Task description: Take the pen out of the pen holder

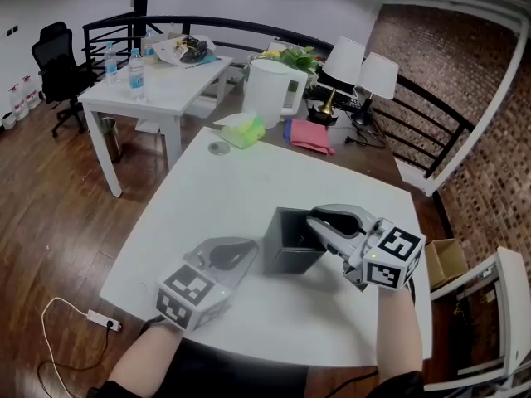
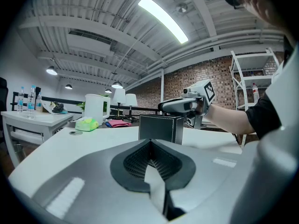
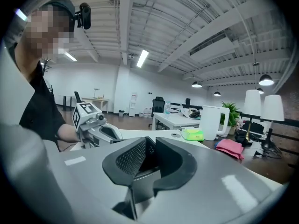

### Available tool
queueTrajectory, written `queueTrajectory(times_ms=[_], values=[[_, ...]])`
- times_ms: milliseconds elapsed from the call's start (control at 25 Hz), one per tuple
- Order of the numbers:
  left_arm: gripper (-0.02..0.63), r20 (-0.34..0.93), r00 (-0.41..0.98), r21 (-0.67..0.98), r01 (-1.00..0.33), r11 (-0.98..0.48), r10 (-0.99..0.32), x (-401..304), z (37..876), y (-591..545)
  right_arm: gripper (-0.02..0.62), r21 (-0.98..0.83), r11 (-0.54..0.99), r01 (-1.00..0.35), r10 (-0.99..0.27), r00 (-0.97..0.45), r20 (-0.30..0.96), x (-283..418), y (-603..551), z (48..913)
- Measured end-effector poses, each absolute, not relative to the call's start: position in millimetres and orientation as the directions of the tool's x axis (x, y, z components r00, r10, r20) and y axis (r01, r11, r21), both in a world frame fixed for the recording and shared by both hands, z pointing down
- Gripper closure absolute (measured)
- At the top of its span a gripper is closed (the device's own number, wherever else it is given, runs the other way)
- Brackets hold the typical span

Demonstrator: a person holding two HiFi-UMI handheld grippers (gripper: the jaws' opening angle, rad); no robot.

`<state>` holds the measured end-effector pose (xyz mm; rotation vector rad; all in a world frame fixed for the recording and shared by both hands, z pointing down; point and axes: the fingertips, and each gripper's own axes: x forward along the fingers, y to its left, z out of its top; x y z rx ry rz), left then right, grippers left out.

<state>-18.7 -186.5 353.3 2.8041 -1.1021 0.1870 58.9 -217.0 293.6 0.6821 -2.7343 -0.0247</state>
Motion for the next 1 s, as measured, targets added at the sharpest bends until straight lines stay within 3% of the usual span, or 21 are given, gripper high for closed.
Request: queueTrajectory(times_ms=[280,520,800,1000], values=[[0.604,0.159,0.725,0.069,-0.685,-0.725,-0.670,-19.2,352.6,-187.6,0.540,0.046,0.905,-0.423,-0.420,-0.872,0.252,47.2,-200.0,281.1],[0.604,0.160,0.726,0.070,-0.685,-0.725,-0.669,-19.5,353.2,-187.9,0.546,-0.019,0.893,-0.450,-0.447,-0.891,0.078,54.4,-197.5,233.1],[0.604,0.160,0.725,0.069,-0.686,-0.725,-0.670,-20.8,353.2,-187.3,0.546,0.104,0.799,-0.592,-0.578,-0.804,-0.136,100.8,-187.5,146.5],[0.604,0.160,0.725,0.070,-0.685,-0.725,-0.670,-20.5,353.6,-188.2,0.546,-0.017,0.747,-0.665,-0.657,-0.733,-0.179,159.1,-191.1,134.0]])
